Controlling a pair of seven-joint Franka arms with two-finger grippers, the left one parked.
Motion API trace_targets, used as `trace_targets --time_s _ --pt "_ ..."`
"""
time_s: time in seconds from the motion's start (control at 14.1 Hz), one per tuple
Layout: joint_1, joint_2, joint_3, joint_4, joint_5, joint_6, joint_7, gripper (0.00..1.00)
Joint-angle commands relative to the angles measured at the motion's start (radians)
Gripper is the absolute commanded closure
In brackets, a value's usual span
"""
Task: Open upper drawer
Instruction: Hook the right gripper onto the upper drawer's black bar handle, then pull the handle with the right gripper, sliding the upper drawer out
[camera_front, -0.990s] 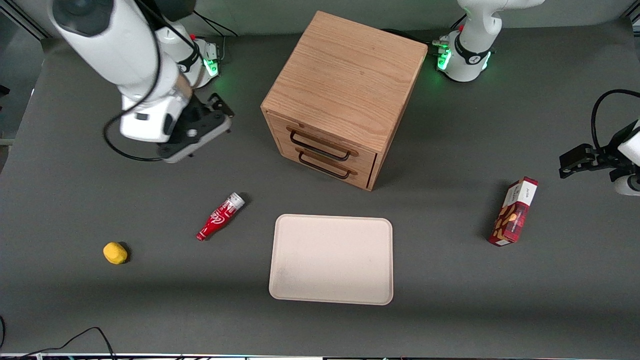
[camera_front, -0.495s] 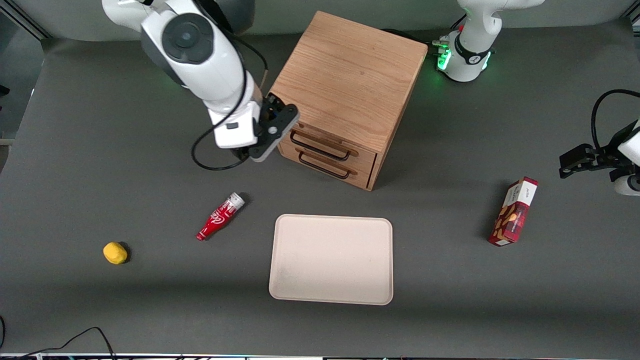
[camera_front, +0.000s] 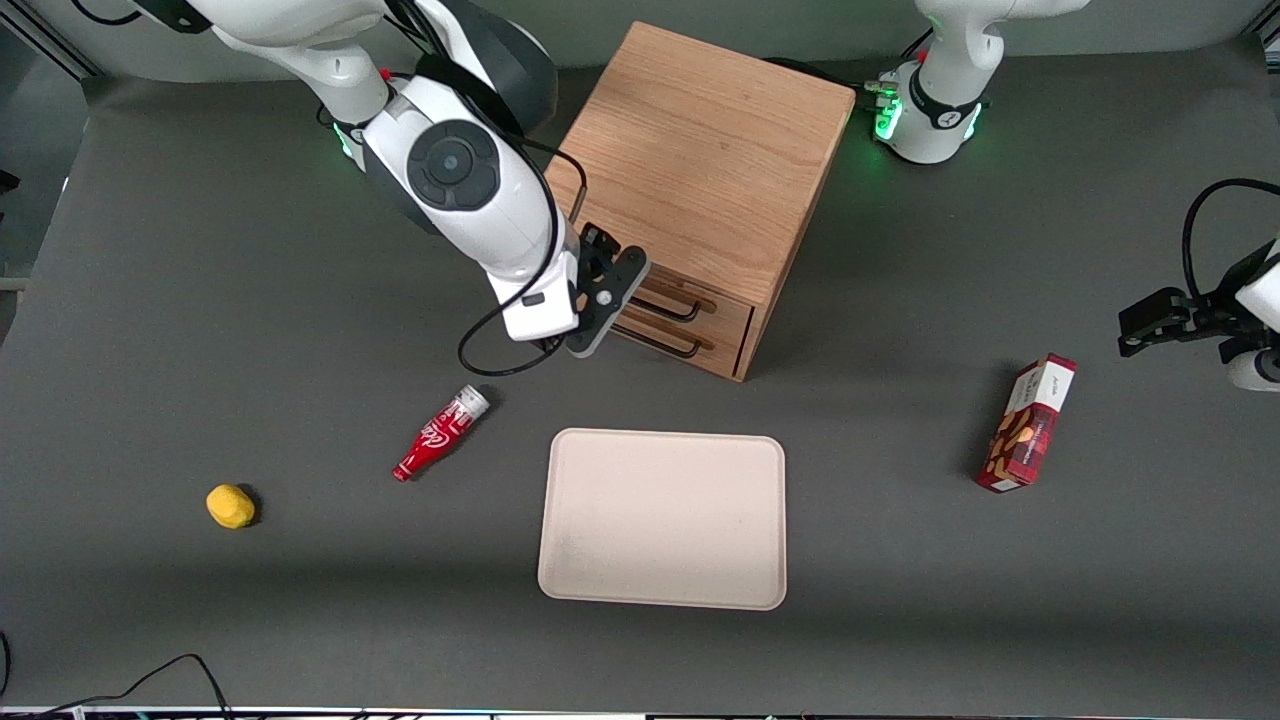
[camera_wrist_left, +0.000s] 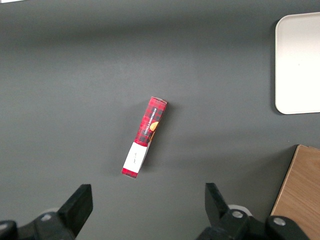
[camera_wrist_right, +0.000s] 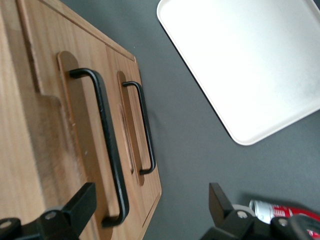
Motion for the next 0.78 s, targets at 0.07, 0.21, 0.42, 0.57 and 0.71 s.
trace_targets --time_s 0.07,0.21,0.42,0.57,0.71 --pt "0.021 0.079 0.028 0.039 -0.031 0.035 -0.022 0.0" --pt "0.024 0.091 0.031 0.034 -0.03 0.054 -0.022 0.0" --pt "0.033 0.109 0.036 0.021 -0.034 0.093 -0.021 0.0" --pt "0.033 0.12 0.036 0.013 -0.04 0.12 -0.021 0.0" --pt "0.03 0.142 0.036 0.014 -0.076 0.13 -0.022 0.0"
